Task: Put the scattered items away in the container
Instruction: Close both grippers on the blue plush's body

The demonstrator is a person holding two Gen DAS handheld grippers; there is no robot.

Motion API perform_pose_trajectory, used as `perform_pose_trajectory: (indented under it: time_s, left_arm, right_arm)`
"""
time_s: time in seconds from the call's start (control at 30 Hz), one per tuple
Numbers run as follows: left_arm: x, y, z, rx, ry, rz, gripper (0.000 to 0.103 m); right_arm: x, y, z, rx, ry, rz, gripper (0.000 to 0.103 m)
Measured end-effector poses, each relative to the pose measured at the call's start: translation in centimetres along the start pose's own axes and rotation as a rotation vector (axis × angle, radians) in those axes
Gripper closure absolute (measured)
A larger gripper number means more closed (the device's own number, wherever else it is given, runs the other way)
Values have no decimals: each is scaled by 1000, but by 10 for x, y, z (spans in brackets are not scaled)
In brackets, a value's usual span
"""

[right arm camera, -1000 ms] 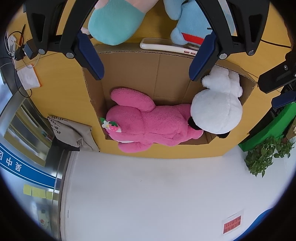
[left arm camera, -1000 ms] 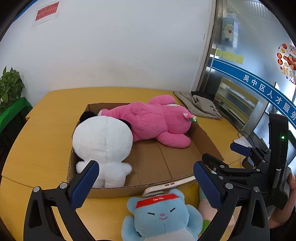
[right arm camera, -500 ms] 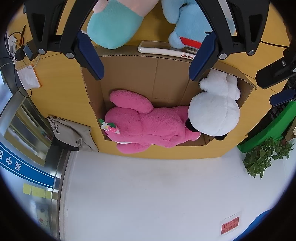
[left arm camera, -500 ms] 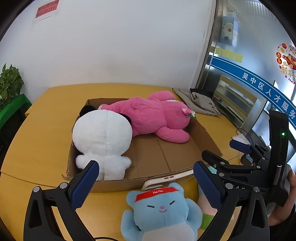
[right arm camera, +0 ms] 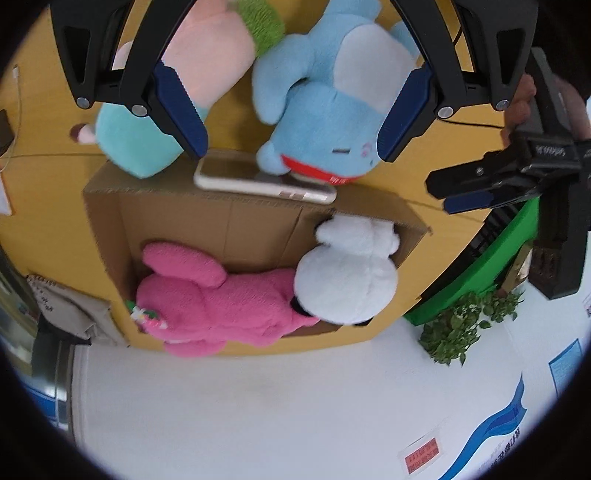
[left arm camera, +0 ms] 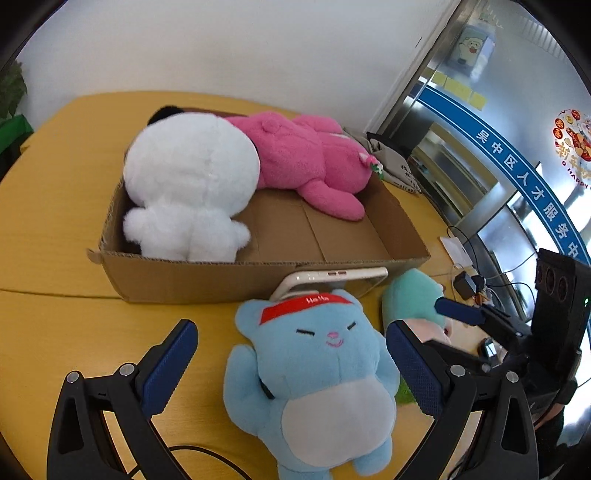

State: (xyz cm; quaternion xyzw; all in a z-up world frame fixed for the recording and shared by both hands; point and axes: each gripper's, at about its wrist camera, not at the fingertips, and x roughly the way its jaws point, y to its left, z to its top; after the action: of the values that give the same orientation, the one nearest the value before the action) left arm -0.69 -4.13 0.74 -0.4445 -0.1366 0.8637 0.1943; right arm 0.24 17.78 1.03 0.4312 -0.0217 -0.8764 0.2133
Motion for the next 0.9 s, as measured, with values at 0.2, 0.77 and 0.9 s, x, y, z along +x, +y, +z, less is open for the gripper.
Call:
perform_pose_trajectory:
  time_s: [0.2, 0.77, 0.9]
  left_arm:
    - [35, 7, -10, -29, 117, -87, 0]
    - [53, 41, -50, -44, 221, -33, 40]
    - [61, 40, -52, -33, 250, -31, 71]
  right_arm:
    - [29, 27, -25, -71, 95, 19, 9]
    - [37, -34, -36, -93, 183, -218, 25]
    - [37, -22, -39, -84, 204, -143, 25]
